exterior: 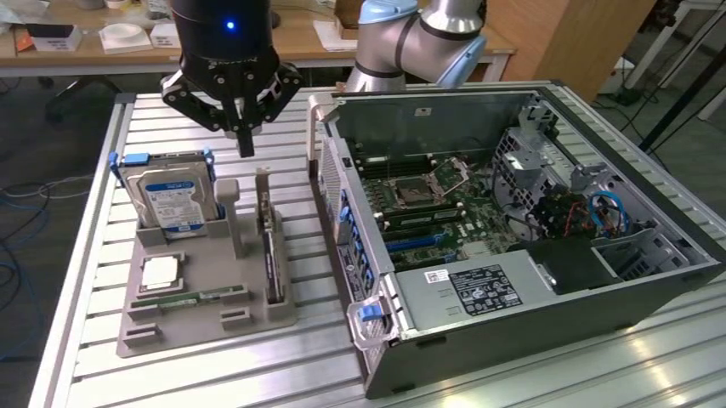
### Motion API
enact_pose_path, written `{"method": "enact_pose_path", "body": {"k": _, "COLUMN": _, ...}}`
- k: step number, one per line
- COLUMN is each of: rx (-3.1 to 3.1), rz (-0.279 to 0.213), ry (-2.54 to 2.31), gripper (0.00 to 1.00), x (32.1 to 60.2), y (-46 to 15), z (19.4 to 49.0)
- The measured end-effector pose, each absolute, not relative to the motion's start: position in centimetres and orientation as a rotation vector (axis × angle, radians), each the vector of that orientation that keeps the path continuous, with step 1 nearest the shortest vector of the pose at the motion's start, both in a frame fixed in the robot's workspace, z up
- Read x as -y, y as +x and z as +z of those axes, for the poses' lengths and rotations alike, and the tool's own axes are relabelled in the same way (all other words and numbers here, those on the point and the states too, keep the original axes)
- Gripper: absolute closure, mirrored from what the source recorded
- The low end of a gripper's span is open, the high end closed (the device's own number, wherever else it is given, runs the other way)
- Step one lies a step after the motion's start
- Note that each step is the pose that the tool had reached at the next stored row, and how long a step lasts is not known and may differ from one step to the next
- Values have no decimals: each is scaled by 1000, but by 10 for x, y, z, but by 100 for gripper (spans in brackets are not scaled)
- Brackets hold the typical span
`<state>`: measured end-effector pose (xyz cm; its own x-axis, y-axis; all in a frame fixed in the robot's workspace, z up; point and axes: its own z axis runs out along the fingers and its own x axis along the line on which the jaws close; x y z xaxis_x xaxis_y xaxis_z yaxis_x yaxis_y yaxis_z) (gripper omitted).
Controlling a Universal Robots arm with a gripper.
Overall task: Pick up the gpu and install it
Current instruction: 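Reach for the gpu, then pick up the gpu and move the gpu toward the slot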
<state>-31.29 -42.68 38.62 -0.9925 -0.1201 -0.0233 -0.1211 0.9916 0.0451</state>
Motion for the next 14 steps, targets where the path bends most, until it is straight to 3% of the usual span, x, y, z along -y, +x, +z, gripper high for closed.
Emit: {"method": "enact_pose_path", "body": {"k": 14, "rx": -3114, "rz": 72, "ry": -189, "gripper": 89, "x": 427, "y": -313, "z": 386}}
